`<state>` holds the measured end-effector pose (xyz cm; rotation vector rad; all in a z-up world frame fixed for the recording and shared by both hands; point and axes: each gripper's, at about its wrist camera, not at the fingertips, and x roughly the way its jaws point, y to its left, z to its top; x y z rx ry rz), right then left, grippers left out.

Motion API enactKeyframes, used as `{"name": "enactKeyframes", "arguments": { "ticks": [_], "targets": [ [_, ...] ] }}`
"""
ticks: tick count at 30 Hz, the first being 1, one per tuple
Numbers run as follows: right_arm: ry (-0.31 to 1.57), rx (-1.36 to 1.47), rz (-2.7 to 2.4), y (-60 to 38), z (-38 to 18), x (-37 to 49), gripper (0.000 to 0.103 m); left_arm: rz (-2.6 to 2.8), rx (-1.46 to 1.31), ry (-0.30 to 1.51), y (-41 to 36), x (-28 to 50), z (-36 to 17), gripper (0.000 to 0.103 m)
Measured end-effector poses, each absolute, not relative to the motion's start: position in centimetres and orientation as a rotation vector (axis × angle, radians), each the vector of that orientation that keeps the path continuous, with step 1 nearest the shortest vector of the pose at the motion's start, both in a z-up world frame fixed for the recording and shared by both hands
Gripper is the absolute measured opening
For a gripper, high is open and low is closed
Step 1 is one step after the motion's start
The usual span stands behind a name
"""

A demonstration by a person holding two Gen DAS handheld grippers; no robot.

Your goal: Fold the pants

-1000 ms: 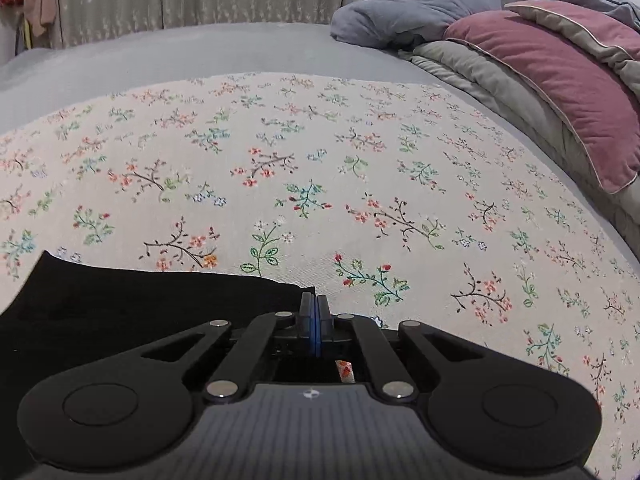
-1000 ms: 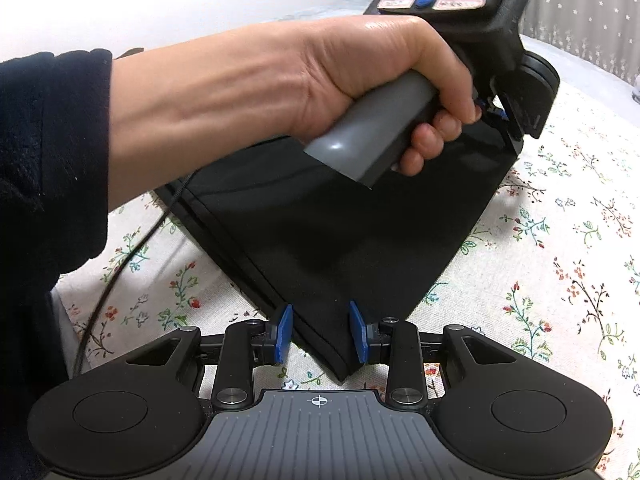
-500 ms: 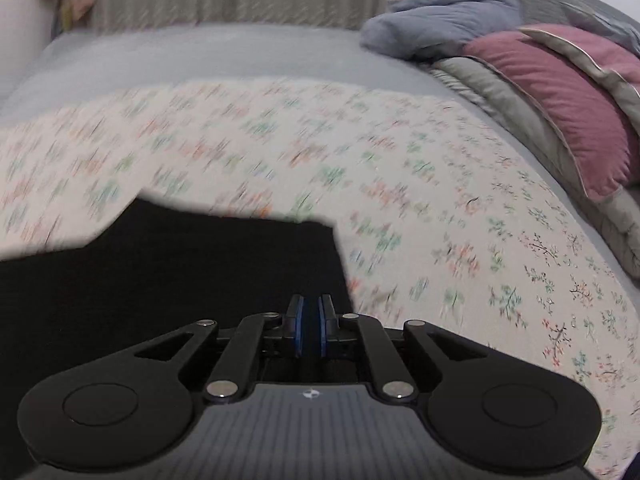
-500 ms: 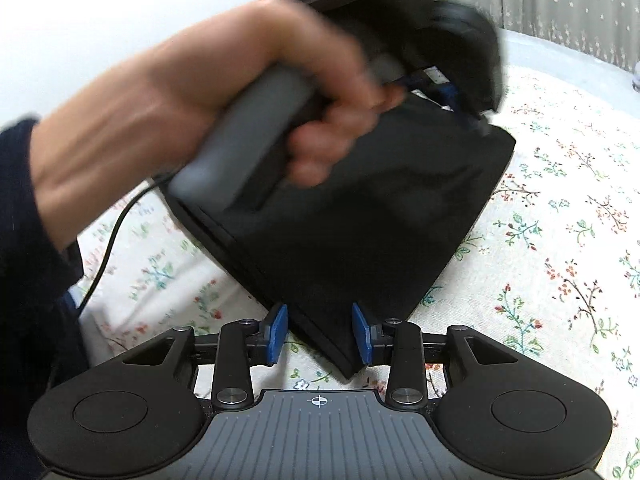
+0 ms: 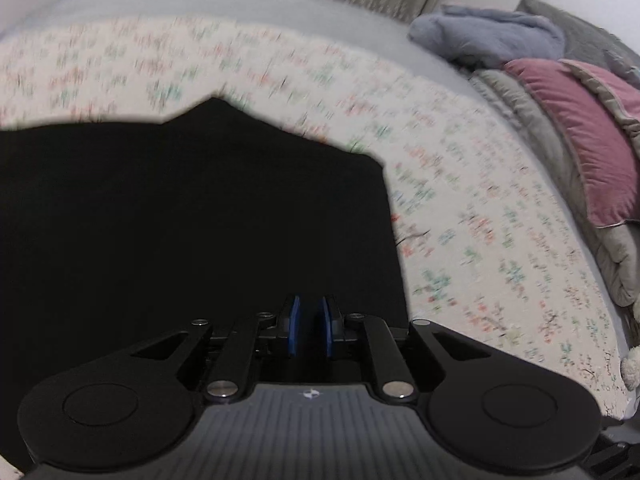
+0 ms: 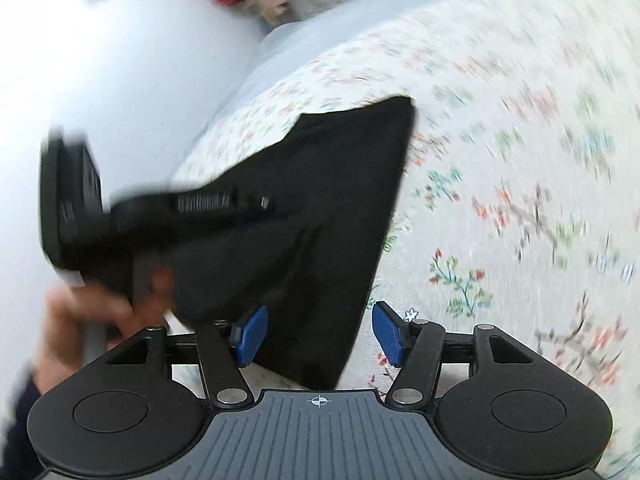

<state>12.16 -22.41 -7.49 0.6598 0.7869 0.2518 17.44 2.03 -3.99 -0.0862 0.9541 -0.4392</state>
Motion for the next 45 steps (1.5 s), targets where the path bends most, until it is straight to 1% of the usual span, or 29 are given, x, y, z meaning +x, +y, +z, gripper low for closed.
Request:
{"name": "enactKeyframes", "arguments": {
  "ticks": [4, 7, 9, 11, 12, 14, 17, 23, 25, 28, 31, 36, 39, 40, 41, 42, 44, 45],
  "targets": [
    [0.839, 0.773, 0.242, -22.8, -9.9, 13.0, 0.06, -0.429, -0.094, 0.975, 2.0, 18.2, -4.7, 0.026],
    [0.826, 0.797, 0.235, -22.4, -10.8, 13.0, 0.06, -0.433, -0.122, 0.996, 2.4, 18.5, -4.7, 0.026],
    [0.811, 0.846, 0.239, -22.5, -11.2, 12.7, 0.06, -0.431, -0.16, 1.018, 3.0, 18.9, -5.0, 0.024],
    [0.81, 0.921, 0.259, -22.5, -11.8, 12.6, 0.059, -0.426, -0.195, 1.04, 3.6, 19.3, -5.3, 0.017],
    [0.81, 0.942, 0.265, -22.4, -12.1, 12.6, 0.058, -0.424, -0.208, 1.047, 3.9, 19.4, -5.3, 0.017],
    [0.797, 0.948, 0.263, -22.0, -12.3, 12.6, 0.057, -0.421, -0.224, 1.054, 4.0, 19.5, -5.4, 0.016],
    [0.768, 0.965, 0.259, -21.6, -12.6, 12.7, 0.055, -0.417, -0.169, 1.035, 3.4, 19.0, -5.1, 0.016],
    [0.723, 1.03, 0.254, -21.9, -13.2, 12.7, 0.048, -0.404, -0.096, 1.007, 2.5, 18.3, -4.8, 0.016],
    [0.719, 1.004, 0.248, -21.5, -13.2, 12.7, 0.043, -0.402, -0.088, 1.004, 2.6, 18.3, -4.8, 0.016],
    [0.715, 0.965, 0.247, -20.8, -13.0, 12.5, 0.043, -0.4, -0.075, 1.0, 2.5, 18.3, -4.9, 0.016],
    [0.712, 0.985, 0.251, -20.7, -13.0, 12.5, 0.043, -0.398, -0.062, 0.997, 2.3, 18.5, -4.9, 0.017],
    [0.709, 0.984, 0.255, -20.4, -13.1, 12.5, 0.041, -0.398, -0.057, 0.999, 1.8, 18.7, -4.9, 0.017],
    [0.71, 0.985, 0.256, -20.1, -13.3, 12.6, 0.031, -0.4, -0.057, 1.0, 1.5, 18.7, -4.8, 0.017],
    [0.716, 0.982, 0.253, -19.9, -13.4, 12.6, 0.022, -0.403, -0.063, 1.001, 1.6, 18.7, -4.7, 0.017],
    [0.724, 0.974, 0.246, -19.8, -13.5, 12.7, 0.016, -0.412, -0.068, 0.995, 1.5, 18.7, -4.4, 0.022],
    [0.727, 0.964, 0.235, -19.6, -13.6, 12.7, 0.016, -0.422, -0.066, 0.979, 1.6, 18.5, -4.0, 0.025],
    [0.725, 0.932, 0.22, -19.2, -13.1, 12.7, 0.013, -0.442, -0.041, 0.92, 1.2, 18.0, -2.9, 0.041],
    [0.722, 0.907, 0.215, -18.9, -12.7, 12.6, 0.013, -0.463, -0.031, 0.897, 0.7, 17.8, -2.4, 0.044]
  ]
}}
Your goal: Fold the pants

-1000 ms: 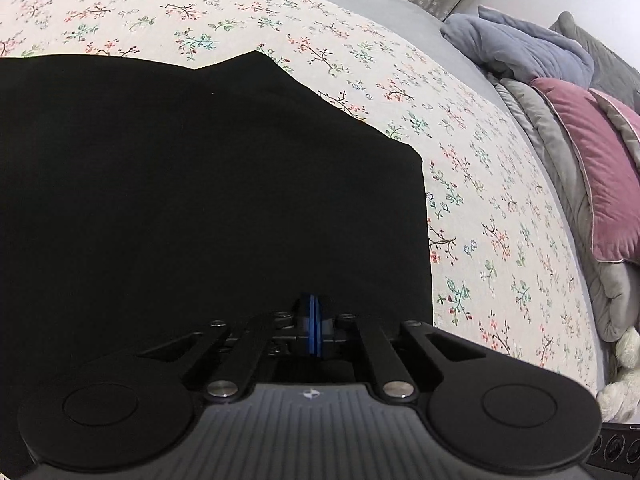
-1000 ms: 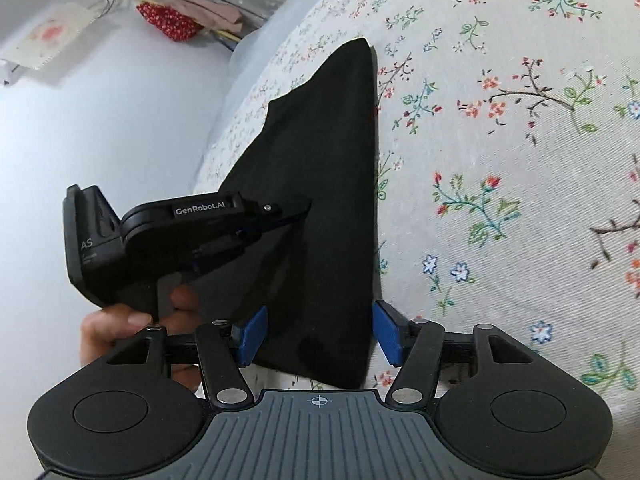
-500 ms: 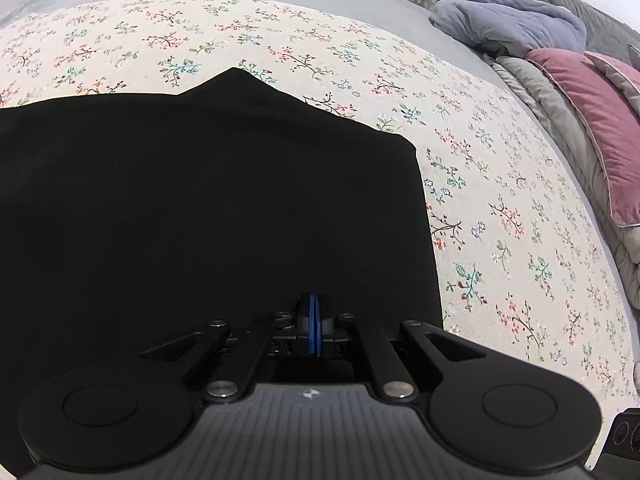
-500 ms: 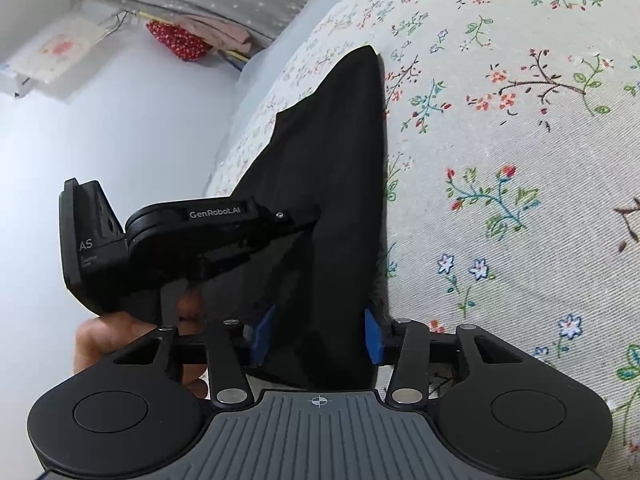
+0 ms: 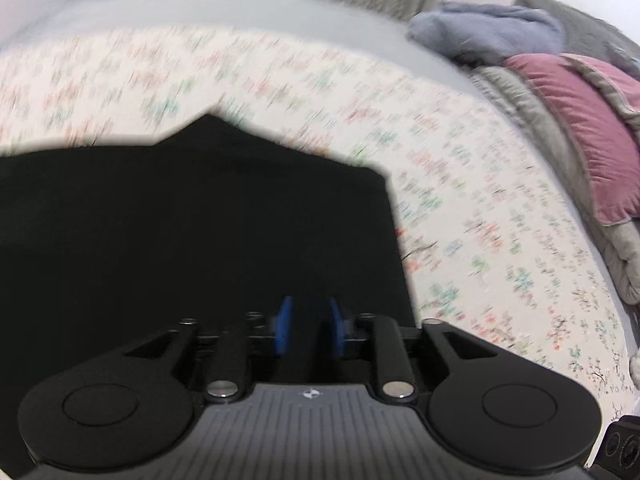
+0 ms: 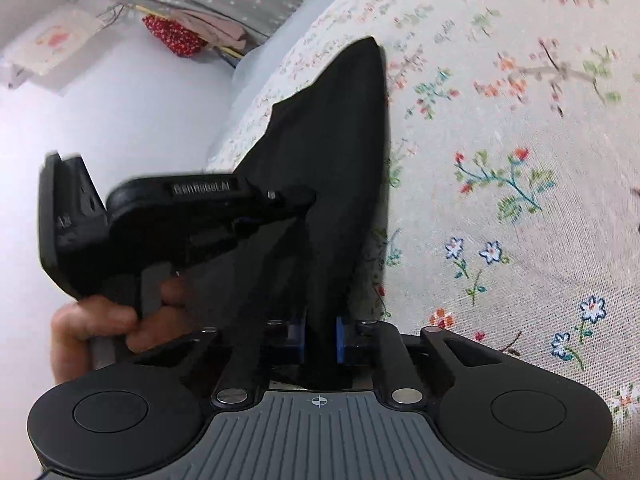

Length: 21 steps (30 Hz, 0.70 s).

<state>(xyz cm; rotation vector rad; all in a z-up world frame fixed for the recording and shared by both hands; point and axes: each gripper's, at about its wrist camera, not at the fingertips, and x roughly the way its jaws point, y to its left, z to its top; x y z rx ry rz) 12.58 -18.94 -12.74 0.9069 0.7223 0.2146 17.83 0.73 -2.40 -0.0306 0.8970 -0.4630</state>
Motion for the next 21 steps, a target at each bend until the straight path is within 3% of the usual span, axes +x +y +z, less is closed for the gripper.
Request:
{"name": "enactKeyframes", "arguments": {
  "ticks": [2, 7, 12, 13, 16, 21],
  "targets": [
    [0.721, 0.854, 0.203, -18.4, -12.1, 12.4, 0.012, -0.512, -0.01, 0.894, -0.9, 17.9, -1.9, 0.056],
    [0.737, 0.826, 0.192, -18.1, -11.9, 12.8, 0.011, -0.523, 0.311, 0.891, -9.1, 18.1, -2.7, 0.072],
    [0.721, 0.755, 0.19, -17.9, -10.7, 12.6, 0.009, -0.311, 0.807, 0.812, -16.1, 18.5, -5.7, 0.071],
    [0.724, 0.75, 0.19, -17.9, -10.6, 12.7, 0.009, -0.286, 0.86, 0.799, -16.8, 18.7, -6.0, 0.065],
    [0.74, 0.755, 0.182, -17.8, -10.8, 12.5, 0.008, -0.212, 0.924, 0.82, -17.5, 20.0, -6.6, 0.021],
    [0.702, 0.713, 0.204, -18.0, -9.0, 11.7, 0.008, -0.167, 0.82, 0.798, -18.0, 20.1, -4.6, 0.018]
  ]
}}
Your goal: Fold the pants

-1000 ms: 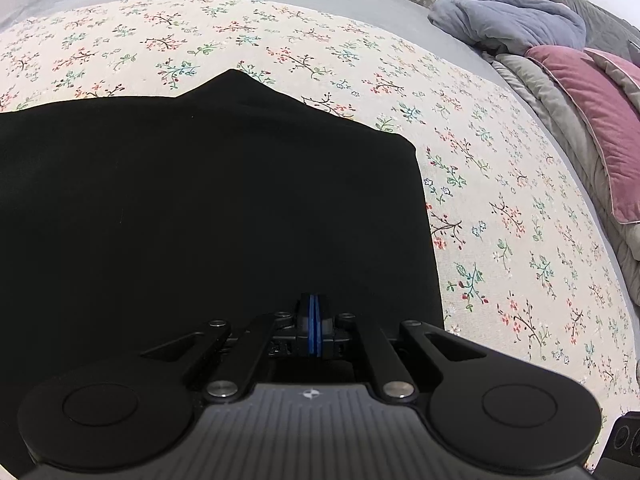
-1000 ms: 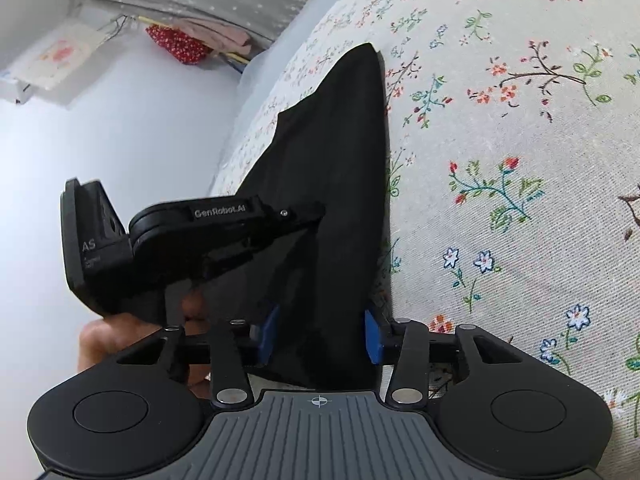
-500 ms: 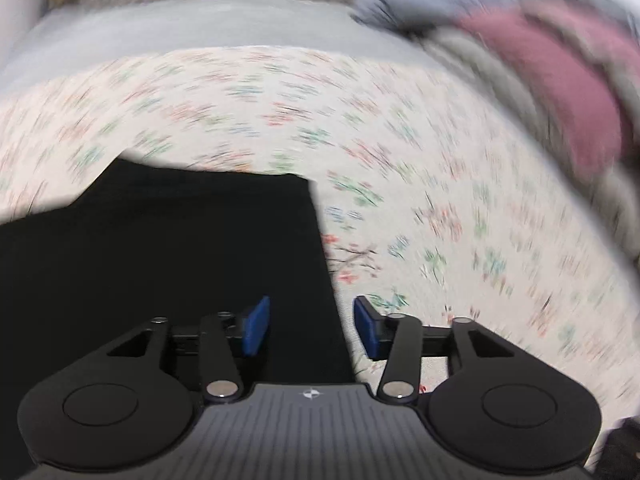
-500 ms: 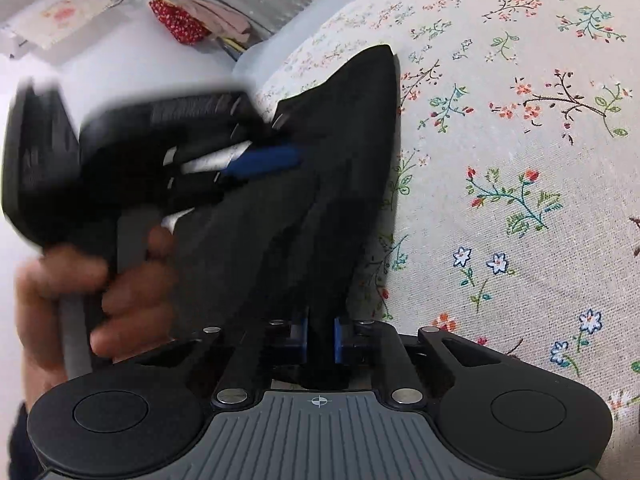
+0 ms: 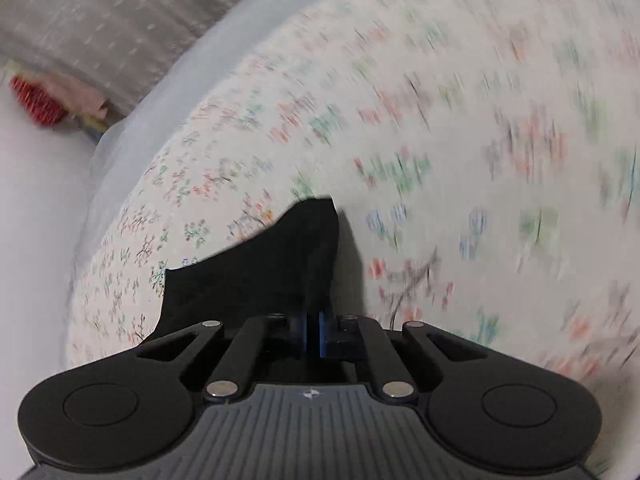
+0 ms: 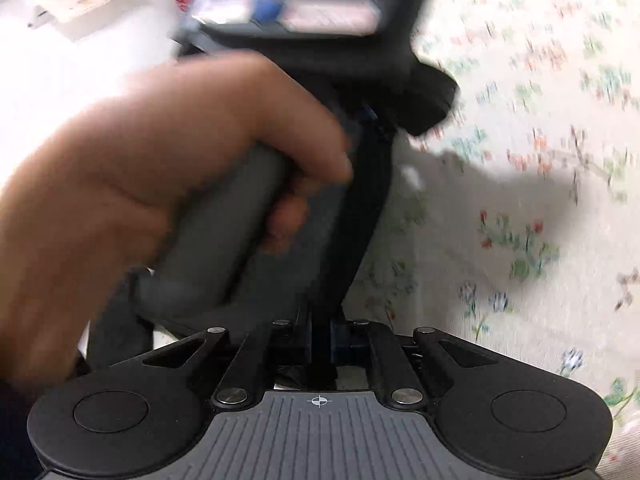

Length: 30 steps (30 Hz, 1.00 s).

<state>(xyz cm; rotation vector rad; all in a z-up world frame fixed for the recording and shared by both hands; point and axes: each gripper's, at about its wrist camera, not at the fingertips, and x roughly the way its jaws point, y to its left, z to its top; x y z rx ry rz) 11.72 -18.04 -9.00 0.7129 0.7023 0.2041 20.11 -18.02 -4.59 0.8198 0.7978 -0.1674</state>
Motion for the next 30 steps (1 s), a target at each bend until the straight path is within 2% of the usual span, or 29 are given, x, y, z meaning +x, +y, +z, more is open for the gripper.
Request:
{"name": "enactKeyframes", "arguments": {
  "ticks": [6, 13, 21, 26, 30],
  "targets": [
    [0.65, 0.665, 0.232, -21.0, -6.7, 9.1, 0.008, -0.269, 0.566, 0.806, -20.0, 20.1, 1.4, 0.018],
    [0.594, 0.593, 0.198, -28.4, -4.8, 3.3, 0.008, -0.426, 0.407, 0.811, -26.1, 16.1, 3.6, 0.018],
    [0.591, 0.575, 0.029, -36.8, -5.5, -6.1, 0.008, -0.472, 0.346, 0.833, -35.4, 11.4, 0.7, 0.019],
    [0.618, 0.558, -0.005, -38.2, -7.4, -9.4, 0.008, -0.461, 0.34, 0.931, -37.5, 12.9, -2.9, 0.019],
    [0.636, 0.553, -0.01, -37.8, -8.2, -10.3, 0.008, -0.471, 0.335, 0.929, -37.4, 12.7, -3.2, 0.019]
  ]
}}
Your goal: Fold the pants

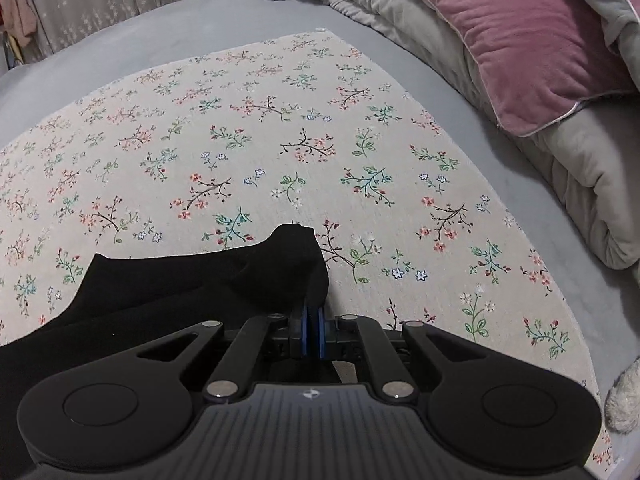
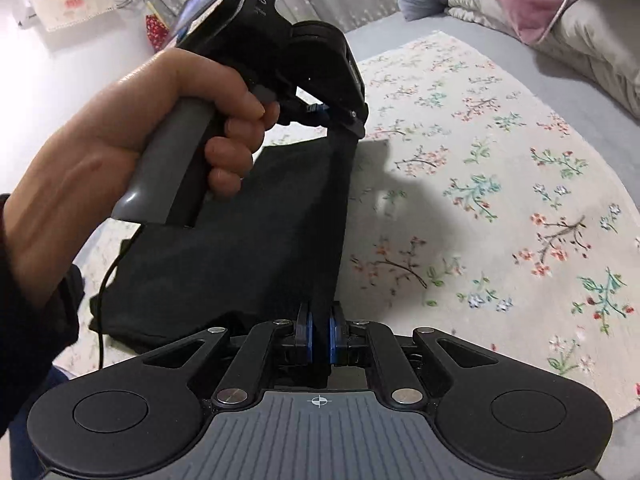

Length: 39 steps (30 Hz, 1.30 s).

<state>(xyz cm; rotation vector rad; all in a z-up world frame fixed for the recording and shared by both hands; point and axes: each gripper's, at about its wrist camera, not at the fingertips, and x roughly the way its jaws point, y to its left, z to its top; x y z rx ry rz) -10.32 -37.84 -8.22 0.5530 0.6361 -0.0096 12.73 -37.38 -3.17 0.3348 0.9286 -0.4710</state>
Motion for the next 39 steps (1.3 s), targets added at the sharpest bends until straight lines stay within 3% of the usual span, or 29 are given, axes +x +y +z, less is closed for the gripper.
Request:
{"name": "enactKeyframes", "arguments": {
  "ticks": [3, 6, 8, 9, 12, 13, 15, 20, 24, 30, 39],
  "targets": [
    [0.625, 0.584, -0.004, -37.5, -8.2, -10.3, 0.01, -0.465, 0.311, 0.928, -36.7, 12.9, -2.2, 0.019],
    [0.61, 0.705, -0.015, -37.8, -8.5, -9.5, 0.027, -0.47, 0.293, 0.934, -36.1, 12.9, -1.6, 0.019],
    [0.573, 0.805, -0.016, -38.2, -9.1, -9.5, 0.085, -0.472, 0.287, 0.936, -36.0, 12.8, -1.6, 0.019],
    [0.542, 0.845, -0.02, -38.3, -9.5, -9.9, 0.087, -0.473, 0.286, 0.933, -36.0, 12.6, -1.6, 0.019],
    [0.518, 0.864, -0.058, -37.7, -9.9, -9.9, 0.08, -0.477, 0.255, 0.939, -35.7, 12.7, -1.4, 0.019],
    [0.533, 0.827, -0.087, -37.2, -10.0, -9.9, 0.068, -0.478, 0.242, 0.944, -35.5, 12.8, -1.2, 0.019],
    [0.563, 0.782, -0.133, -36.7, -10.5, -9.5, 0.056, -0.482, 0.212, 0.949, -35.0, 13.1, -0.8, 0.019],
    [0.587, 0.793, -0.156, -36.7, -11.1, -9.7, 0.012, -0.495, 0.177, 0.949, -33.4, 13.4, 0.3, 0.019],
    [0.527, 0.693, -0.17, -34.6, -9.2, -10.6, 0.01, -0.519, 0.165, 0.921, -31.7, 13.5, 1.5, 0.018],
    [0.343, 0.166, -0.27, -25.9, -3.7, -11.2, 0.01, -0.592, 0.136, 0.851, -26.5, 14.1, 4.8, 0.018],
    [0.226, -0.096, -0.147, -15.3, -1.3, -7.7, 0.009, -0.576, -0.001, 0.783, -13.3, 16.3, 7.1, 0.018]
  ]
}}
